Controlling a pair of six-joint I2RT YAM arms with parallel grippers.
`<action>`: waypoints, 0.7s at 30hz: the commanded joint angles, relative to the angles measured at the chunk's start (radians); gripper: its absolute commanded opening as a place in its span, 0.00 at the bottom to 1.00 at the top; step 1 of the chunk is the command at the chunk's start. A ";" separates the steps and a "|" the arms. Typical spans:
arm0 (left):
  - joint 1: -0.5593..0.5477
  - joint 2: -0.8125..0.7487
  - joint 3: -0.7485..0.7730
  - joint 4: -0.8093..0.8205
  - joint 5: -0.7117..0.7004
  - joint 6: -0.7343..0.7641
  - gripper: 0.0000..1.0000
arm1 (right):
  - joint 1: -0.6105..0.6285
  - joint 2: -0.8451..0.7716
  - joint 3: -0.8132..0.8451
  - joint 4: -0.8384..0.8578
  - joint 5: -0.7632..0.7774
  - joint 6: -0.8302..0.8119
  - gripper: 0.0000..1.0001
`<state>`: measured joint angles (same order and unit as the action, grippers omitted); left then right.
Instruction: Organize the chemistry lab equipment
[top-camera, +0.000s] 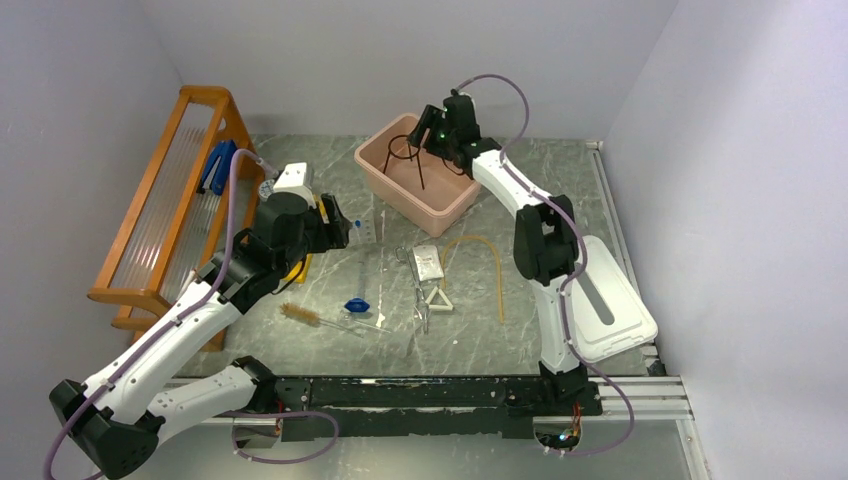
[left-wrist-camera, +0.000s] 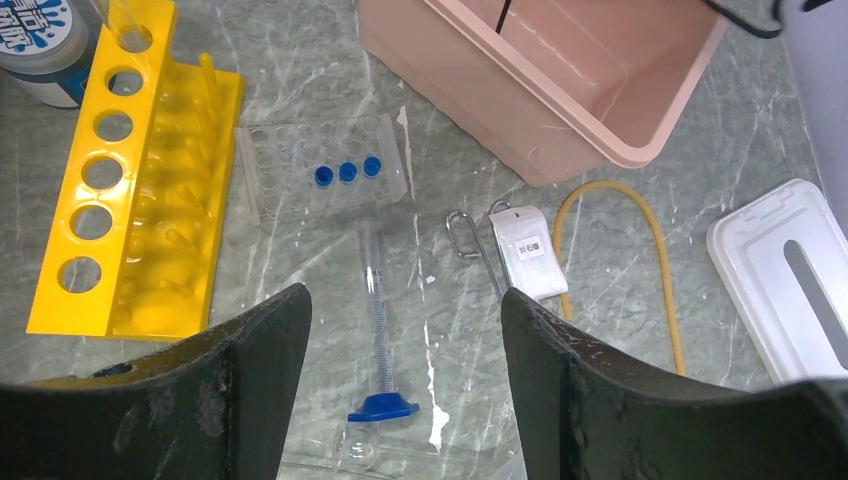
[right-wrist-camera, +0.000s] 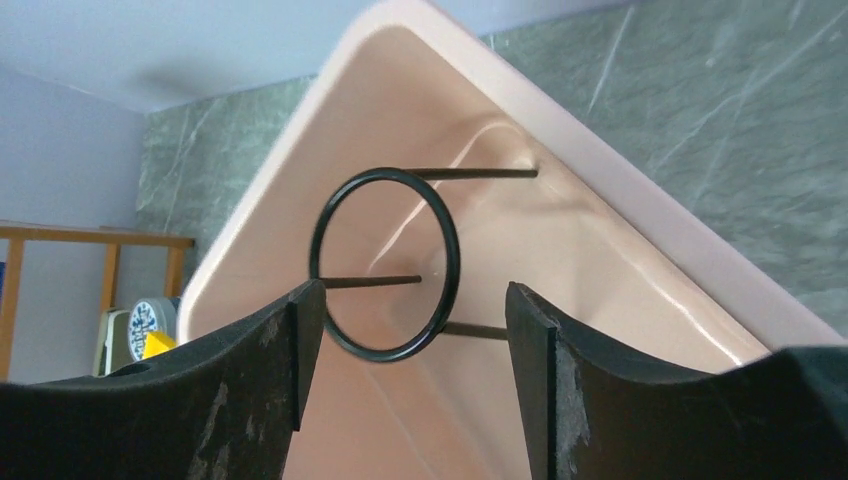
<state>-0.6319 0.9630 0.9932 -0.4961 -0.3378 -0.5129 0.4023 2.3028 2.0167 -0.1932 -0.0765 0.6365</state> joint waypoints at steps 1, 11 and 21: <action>0.004 -0.019 -0.004 -0.005 -0.011 0.001 0.74 | 0.010 -0.141 -0.079 0.005 0.072 -0.105 0.70; 0.005 0.001 -0.036 0.009 0.078 0.010 0.79 | 0.058 -0.473 -0.396 -0.044 0.164 -0.170 0.62; 0.004 0.072 -0.154 0.021 0.179 -0.032 0.79 | 0.149 -0.884 -0.815 -0.057 0.233 -0.038 0.59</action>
<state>-0.6319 1.0283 0.8909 -0.4980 -0.2173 -0.5190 0.5220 1.5364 1.3205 -0.2371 0.1024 0.5362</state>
